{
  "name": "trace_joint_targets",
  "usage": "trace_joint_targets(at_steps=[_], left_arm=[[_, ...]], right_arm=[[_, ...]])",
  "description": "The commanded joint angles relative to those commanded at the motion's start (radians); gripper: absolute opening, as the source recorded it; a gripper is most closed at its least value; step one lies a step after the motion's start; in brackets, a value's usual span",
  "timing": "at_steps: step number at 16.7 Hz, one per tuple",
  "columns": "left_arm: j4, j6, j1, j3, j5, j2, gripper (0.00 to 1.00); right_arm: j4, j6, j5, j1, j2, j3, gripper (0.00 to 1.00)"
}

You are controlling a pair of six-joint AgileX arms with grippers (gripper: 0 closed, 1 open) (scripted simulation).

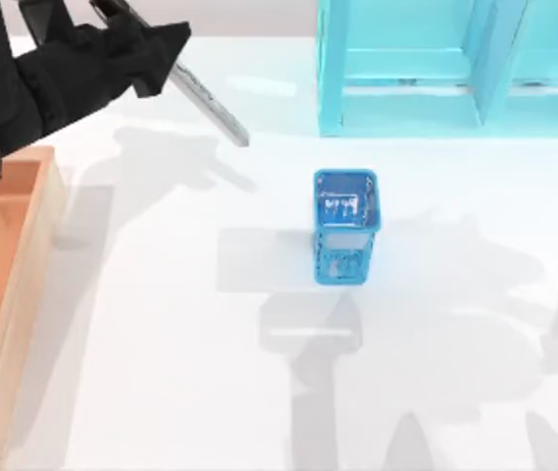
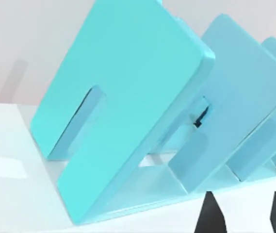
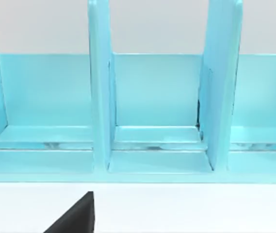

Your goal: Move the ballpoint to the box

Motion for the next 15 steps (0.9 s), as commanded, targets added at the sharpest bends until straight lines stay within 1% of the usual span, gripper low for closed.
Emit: trace_joint_targets(at_steps=[2, 4, 7, 10, 15], left_arm=[[-0.03, 0.046, -0.011, 0.032, 0.031, 0.004, 0.0], [-0.089, 0.13, -0.02, 0.089, 0.077, 0.017, 0.0], [-0.242, 0.331, -0.012, 0.195, 0.143, 0.054, 0.0], [-0.461, 0.611, 0.041, 0.302, 0.189, 0.093, 0.0], [-0.852, 1.164, 0.18, 0.442, 0.249, 0.109, 0.0]], right_arm=[[0.0, 0.0, 0.0, 0.0, 0.0, 0.0, 1.0], [0.0, 0.0, 0.0, 0.0, 0.0, 0.0, 1.0], [0.0, 0.0, 0.0, 0.0, 0.0, 0.0, 1.0], [0.0, 0.0, 0.0, 0.0, 0.0, 0.0, 1.0], [0.0, 0.0, 0.0, 0.0, 0.0, 0.0, 1.0]])
